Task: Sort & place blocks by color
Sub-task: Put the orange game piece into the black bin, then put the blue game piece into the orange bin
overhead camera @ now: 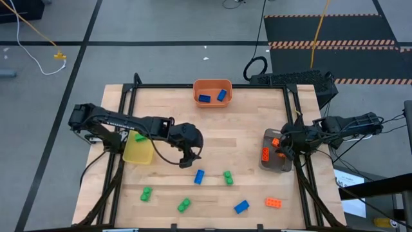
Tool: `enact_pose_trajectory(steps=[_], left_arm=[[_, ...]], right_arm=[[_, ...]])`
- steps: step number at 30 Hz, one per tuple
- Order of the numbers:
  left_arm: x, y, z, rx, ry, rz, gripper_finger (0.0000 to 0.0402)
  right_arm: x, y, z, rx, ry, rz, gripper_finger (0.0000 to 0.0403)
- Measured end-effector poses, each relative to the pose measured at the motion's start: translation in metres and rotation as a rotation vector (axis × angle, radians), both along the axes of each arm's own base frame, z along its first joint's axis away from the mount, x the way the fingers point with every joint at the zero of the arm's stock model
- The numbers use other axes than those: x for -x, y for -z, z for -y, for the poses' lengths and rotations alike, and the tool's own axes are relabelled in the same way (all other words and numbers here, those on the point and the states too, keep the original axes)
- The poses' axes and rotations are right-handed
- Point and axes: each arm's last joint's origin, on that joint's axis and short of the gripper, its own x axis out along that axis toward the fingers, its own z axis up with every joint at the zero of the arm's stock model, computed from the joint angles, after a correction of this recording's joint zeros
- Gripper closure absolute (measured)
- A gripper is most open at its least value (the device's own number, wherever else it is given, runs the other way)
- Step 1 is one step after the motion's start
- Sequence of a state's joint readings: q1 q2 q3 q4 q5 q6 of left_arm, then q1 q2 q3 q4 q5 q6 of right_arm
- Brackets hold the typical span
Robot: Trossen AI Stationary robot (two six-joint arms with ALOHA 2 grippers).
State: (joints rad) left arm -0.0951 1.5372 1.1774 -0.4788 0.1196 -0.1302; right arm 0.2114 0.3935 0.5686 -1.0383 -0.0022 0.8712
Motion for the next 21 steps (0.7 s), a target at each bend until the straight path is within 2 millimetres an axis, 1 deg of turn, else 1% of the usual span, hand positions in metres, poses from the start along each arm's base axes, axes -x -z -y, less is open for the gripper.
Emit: enact_pose_trajectory(steps=[6,11,14,17,19,21], left_arm=[[0.0,0.0,0.004,-0.035,0.001,0.006,0.0158],[0.001,0.001,0.012,-0.016,-0.009,0.0,0.0158],[0.006,0.007,0.026,-0.051,0.01,-0.01,0.0158],[0.014,0.019,0.041,-0.108,0.036,-0.041,0.0158],[0.018,0.027,0.049,-0.119,0.048,-0.056,0.0158],[0.021,0.031,0.054,-0.106,0.01,-0.069,0.0158]], right_arm=[[-0.001,-0.001,0.0,-0.007,0.006,0.011,0.0187],[-0.005,-0.004,-0.002,-0.031,-0.014,0.07,0.0174],[-0.013,-0.011,-0.004,-0.032,-0.053,0.172,0.0175],[-0.022,-0.019,-0.006,-0.003,-0.108,0.316,0.0176],[-0.029,-0.019,-0.007,0.022,-0.145,0.418,0.0176],[-0.037,-0.015,-0.009,0.045,-0.176,0.508,0.0176]])
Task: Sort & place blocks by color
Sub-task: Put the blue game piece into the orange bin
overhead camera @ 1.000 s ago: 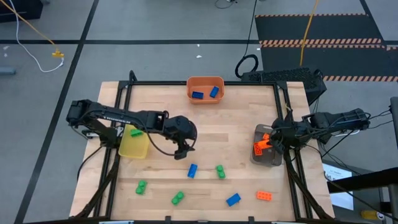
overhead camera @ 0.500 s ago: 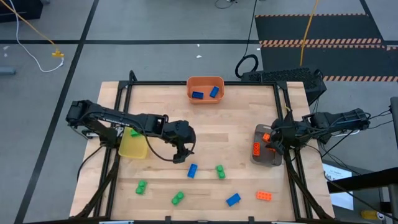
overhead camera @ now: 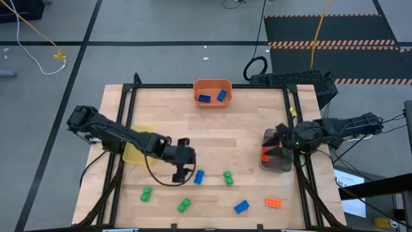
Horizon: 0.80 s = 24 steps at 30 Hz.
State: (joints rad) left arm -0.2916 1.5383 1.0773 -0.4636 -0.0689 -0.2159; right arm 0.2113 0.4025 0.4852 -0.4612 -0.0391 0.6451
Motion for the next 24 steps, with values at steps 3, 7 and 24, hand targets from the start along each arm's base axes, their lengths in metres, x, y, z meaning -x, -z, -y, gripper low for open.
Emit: enact_pose_trajectory(steps=[3,7,24], left_arm=[[-0.001,-0.001,0.0,0.049,-0.155,0.013,0.0158],[-0.004,-0.003,-0.002,0.151,-0.275,0.038,0.0158],[-0.042,-0.005,0.001,0.383,-0.486,0.009,0.0158]], right_arm=[[-0.01,0.008,-0.002,0.028,-0.036,0.105,0.0176],[-0.02,0.027,-0.004,0.128,-0.047,0.16,0.0176],[-0.038,0.043,0.002,0.754,0.036,0.256,0.0101]])
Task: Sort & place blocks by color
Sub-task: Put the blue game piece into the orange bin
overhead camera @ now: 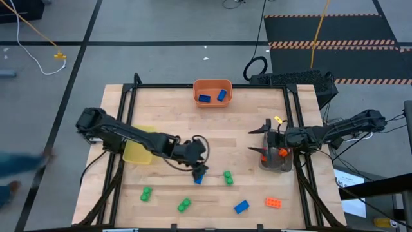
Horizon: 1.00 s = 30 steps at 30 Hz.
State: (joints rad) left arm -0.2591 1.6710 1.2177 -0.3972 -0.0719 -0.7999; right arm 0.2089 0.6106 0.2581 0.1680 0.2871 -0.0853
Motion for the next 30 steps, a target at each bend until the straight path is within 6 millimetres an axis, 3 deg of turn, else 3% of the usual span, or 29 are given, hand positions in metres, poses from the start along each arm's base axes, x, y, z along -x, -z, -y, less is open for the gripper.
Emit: enact_pose_trajectory(steps=[6,10,15,24,30], left_arm=[[-0.017,0.017,0.001,-0.03,-0.089,-0.3,0.0158],[-0.023,0.036,0.004,0.07,-0.123,-0.414,0.0158],[-0.031,0.051,0.007,0.1,-0.101,-0.42,0.0158],[-0.051,0.043,0.002,0.161,-0.079,-0.228,0.0158],[-0.043,0.048,-0.004,0.097,-0.179,-0.309,0.0158]], right_arm=[[-0.001,-0.002,0.0,0.009,-0.001,0.022,0.0092],[-0.001,-0.005,0.0,-0.003,-0.001,0.053,0.0092],[-0.001,-0.005,0.0,-0.017,0.001,0.05,0.0092],[-0.001,-0.003,-0.001,-0.044,0.002,0.031,0.0092],[0.0,0.001,-0.001,-0.041,0.004,-0.005,0.0092]])
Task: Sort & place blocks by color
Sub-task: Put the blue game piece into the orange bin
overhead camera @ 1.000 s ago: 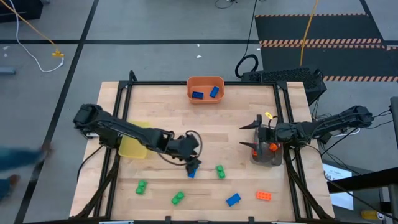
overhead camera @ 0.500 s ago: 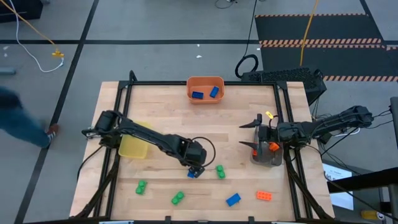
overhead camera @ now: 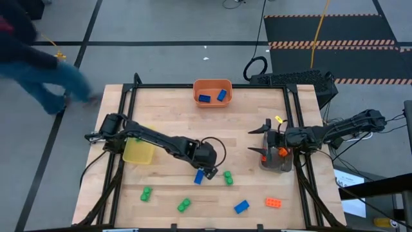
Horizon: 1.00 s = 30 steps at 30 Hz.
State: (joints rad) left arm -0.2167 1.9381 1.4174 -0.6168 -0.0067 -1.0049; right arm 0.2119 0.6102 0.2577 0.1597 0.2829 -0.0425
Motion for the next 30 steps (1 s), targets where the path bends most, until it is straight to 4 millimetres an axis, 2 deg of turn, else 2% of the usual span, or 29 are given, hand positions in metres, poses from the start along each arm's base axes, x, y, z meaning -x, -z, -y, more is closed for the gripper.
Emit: enact_pose_trajectory(steps=[7,17,24,30], left_arm=[[0.007,0.003,0.003,-0.029,-0.079,-0.063,0.0158],[0.022,0.005,0.029,-0.024,-0.158,-0.136,0.0158],[0.019,0.029,0.048,-0.027,-0.148,-0.163,0.0158],[0.012,0.047,0.049,-0.037,-0.14,-0.162,0.0158]], right_arm=[[0.001,0.004,0.0,0.013,-0.001,-0.049,0.0092],[0.002,0.007,0.001,0.019,-0.001,-0.073,0.0092],[0.002,0.007,0.001,0.02,-0.001,-0.072,0.0092],[0.002,0.006,0.0,0.017,0.0,-0.064,0.0092]])
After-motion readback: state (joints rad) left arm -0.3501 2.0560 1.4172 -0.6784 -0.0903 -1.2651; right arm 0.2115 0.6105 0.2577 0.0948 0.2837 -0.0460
